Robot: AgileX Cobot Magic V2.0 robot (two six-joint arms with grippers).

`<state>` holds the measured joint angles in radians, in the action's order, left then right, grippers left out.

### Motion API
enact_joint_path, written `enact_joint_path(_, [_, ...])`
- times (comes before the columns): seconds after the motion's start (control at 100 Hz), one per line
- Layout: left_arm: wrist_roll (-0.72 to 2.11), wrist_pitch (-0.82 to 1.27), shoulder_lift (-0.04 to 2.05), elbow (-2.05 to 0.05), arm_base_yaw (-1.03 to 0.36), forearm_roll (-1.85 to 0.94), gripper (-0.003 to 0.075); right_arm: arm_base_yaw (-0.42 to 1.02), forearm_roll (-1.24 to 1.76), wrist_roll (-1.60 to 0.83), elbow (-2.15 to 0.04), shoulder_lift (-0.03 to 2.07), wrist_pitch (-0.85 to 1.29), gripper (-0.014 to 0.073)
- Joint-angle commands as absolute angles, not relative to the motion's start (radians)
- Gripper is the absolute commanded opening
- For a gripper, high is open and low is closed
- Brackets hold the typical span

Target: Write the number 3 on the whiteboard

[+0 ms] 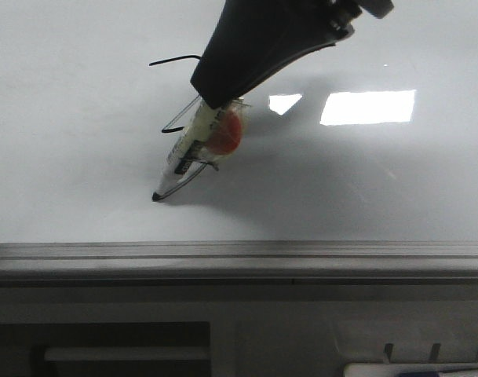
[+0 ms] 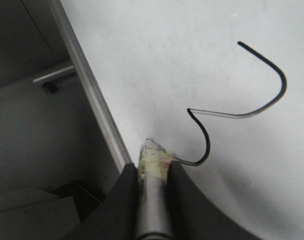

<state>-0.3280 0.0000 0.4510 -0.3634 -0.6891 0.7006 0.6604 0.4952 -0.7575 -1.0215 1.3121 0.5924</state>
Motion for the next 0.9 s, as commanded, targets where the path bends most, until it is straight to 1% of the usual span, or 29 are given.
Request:
enact_joint_path(0.0, [-0.332,-0.057,0.456,-0.397,-0.691,0.691,0.0296,0.657,0.483,-0.756,-1.071,1.279,0.545,-0.004])
enact_joint_path(0.17, [-0.332,-0.122,0.456,-0.39,-0.695,0.691,0.0294,0.703,0.483,-0.756,-1.076,1.194,0.638,-0.004])
enact_joint_path(0.29, [-0.332,-0.133,0.468,-0.379,-0.727,0.693,0.0294,0.732,0.483,-0.756,-1.076,1.136,0.648,-0.004])
enact_joint_path(0.49, [-0.332,-0.14,0.533,-0.366,-0.875,0.706,0.0295,0.735,0.476,-0.756,-1.076,1.115,0.646,-0.004])
enact_joint_path(0.6, [-0.332,-0.134,0.601,-0.366,-0.957,0.758,0.0295,0.735,0.476,-0.756,-1.076,1.117,0.635,-0.004])
enact_joint_path(0.67, [-0.332,-0.12,0.654,-0.368,-0.985,0.786,0.0295,0.746,0.476,-0.756,-1.076,1.118,0.624,-0.004])
enact_joint_path(0.78, [-0.332,-0.091,0.741,-0.389,-0.975,0.788,0.03,0.77,0.476,-0.756,-1.076,1.118,0.624,-0.004])
enact_joint_path(0.89, [-0.332,-0.102,0.805,-0.423,-0.947,0.788,0.0331,0.799,0.476,-0.754,-1.076,1.128,0.619,-0.004])
